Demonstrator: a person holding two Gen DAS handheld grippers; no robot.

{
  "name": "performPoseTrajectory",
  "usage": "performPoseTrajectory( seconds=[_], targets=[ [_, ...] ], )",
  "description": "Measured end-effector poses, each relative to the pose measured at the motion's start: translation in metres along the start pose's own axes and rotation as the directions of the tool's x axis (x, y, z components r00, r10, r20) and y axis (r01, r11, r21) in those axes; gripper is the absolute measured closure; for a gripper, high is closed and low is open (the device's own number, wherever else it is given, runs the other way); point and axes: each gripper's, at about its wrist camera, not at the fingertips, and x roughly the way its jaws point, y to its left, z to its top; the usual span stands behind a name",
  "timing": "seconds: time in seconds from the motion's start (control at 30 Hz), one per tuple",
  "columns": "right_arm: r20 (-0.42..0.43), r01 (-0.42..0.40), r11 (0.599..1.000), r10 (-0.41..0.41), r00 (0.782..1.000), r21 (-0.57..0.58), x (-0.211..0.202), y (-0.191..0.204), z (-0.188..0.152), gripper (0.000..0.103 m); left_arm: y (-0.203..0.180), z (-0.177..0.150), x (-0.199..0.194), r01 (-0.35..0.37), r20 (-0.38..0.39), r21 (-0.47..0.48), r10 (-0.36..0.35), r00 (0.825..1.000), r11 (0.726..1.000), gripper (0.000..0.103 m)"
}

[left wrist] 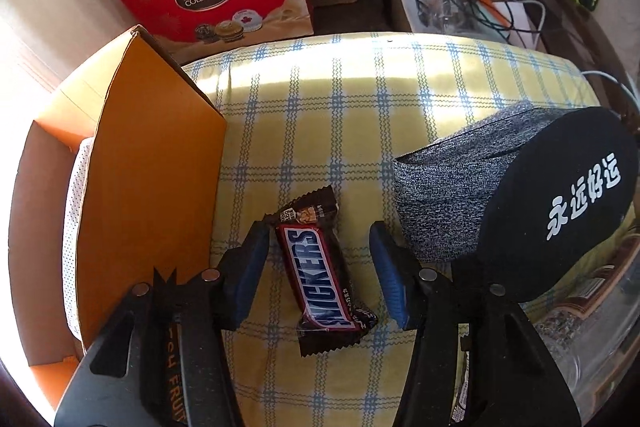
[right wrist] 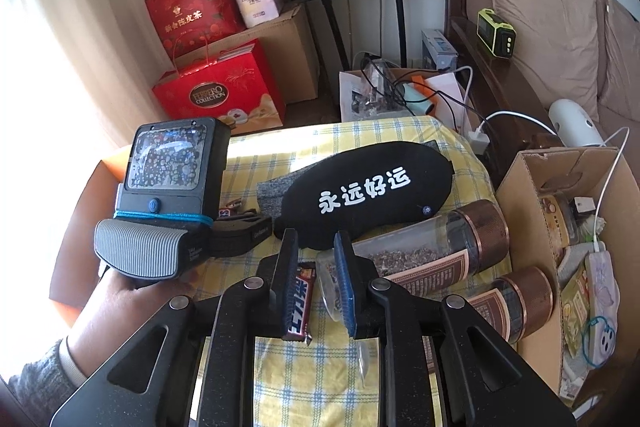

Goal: Organize objects
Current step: 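Hold the blue bar in the right gripper while the left gripper grasps the brown Snickers bar, then carry both Snickers bars toward the orange box with both grippers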

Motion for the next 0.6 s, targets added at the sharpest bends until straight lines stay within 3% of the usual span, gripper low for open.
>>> performPoseTrajectory(
  seconds=[0.03,0.13,0.37,0.6],
  targets=[
    [-0.001,-0.003,1.0,0.003,1.0,-0.001,-0.001,0.001,-0.003,0.081,0.0,-0.001,-0.001,0.007,0.004,0.007,-0.007,1.0,1.0,0.056],
    [-0.004,-0.014,1.0,0.014,1.0,0.0,-0.002,0.004,-0.008,0.081,-0.002,0.0,-0.002,0.02,0.01,0.044,-0.02,1.0,0.999,0.076],
    [-0.002,-0.023,1.0,0.023,1.0,-0.008,-0.003,0.012,-0.008,0.081,0.01,0.001,-0.006,0.119,-0.022,0.057,-0.118,0.993,0.991,0.077],
    [-0.02,-0.034,0.999,0.034,0.999,-0.001,0.0,0.014,-0.014,0.081,0.02,-0.001,-0.044,0.224,0.022,0.085,-0.227,0.974,0.971,0.077]
  ],
)
